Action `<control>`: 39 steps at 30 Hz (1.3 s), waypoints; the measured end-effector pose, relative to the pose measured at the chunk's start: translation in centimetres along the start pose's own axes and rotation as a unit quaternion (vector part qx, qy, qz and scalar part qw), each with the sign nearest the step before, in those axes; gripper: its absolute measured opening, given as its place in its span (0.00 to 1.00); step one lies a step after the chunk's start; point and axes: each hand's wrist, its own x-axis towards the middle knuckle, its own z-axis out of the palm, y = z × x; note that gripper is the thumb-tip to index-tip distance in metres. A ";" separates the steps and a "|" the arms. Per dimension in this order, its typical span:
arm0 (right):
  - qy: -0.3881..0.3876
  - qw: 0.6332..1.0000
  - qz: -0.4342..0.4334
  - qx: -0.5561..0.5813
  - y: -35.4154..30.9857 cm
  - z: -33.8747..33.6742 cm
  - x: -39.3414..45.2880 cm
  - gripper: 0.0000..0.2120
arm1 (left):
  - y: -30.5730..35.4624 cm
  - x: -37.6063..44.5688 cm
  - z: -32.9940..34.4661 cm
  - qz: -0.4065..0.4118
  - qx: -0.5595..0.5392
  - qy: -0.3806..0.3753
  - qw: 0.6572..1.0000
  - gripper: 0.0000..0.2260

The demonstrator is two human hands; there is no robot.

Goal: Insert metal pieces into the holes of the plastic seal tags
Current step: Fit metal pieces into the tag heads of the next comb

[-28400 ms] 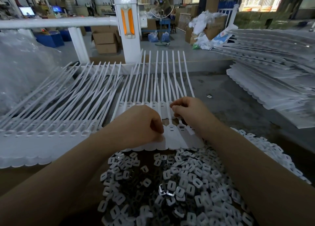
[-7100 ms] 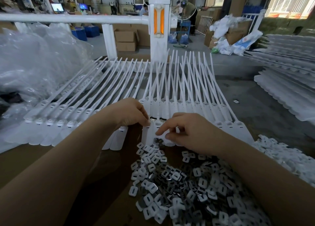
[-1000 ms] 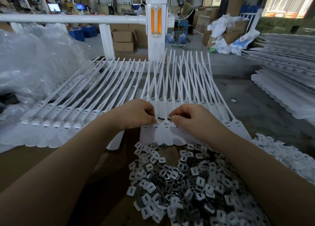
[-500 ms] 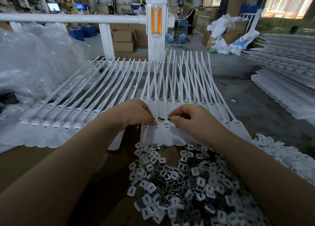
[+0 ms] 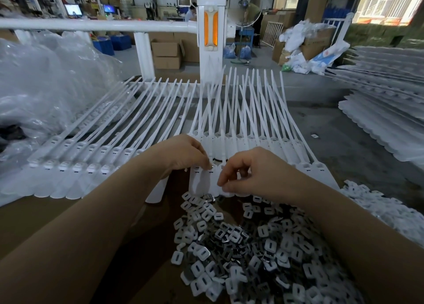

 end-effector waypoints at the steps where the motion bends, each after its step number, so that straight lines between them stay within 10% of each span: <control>1: -0.016 1.000 -0.009 -0.013 0.0 0.0 0.0 0.05 | 0.0 0.0 0.0 0.001 0.000 -0.001 1.000 0.07; 16: -0.040 0.986 -0.092 -0.130 -0.5 1.0 0.0 0.09 | 0.0 -0.2 0.0 -0.001 0.003 0.006 1.000 0.07; 39: 0.102 0.992 0.018 0.072 0.3 -0.2 0.1 0.06 | 0.5 -0.5 -0.3 0.037 0.015 0.013 0.999 0.03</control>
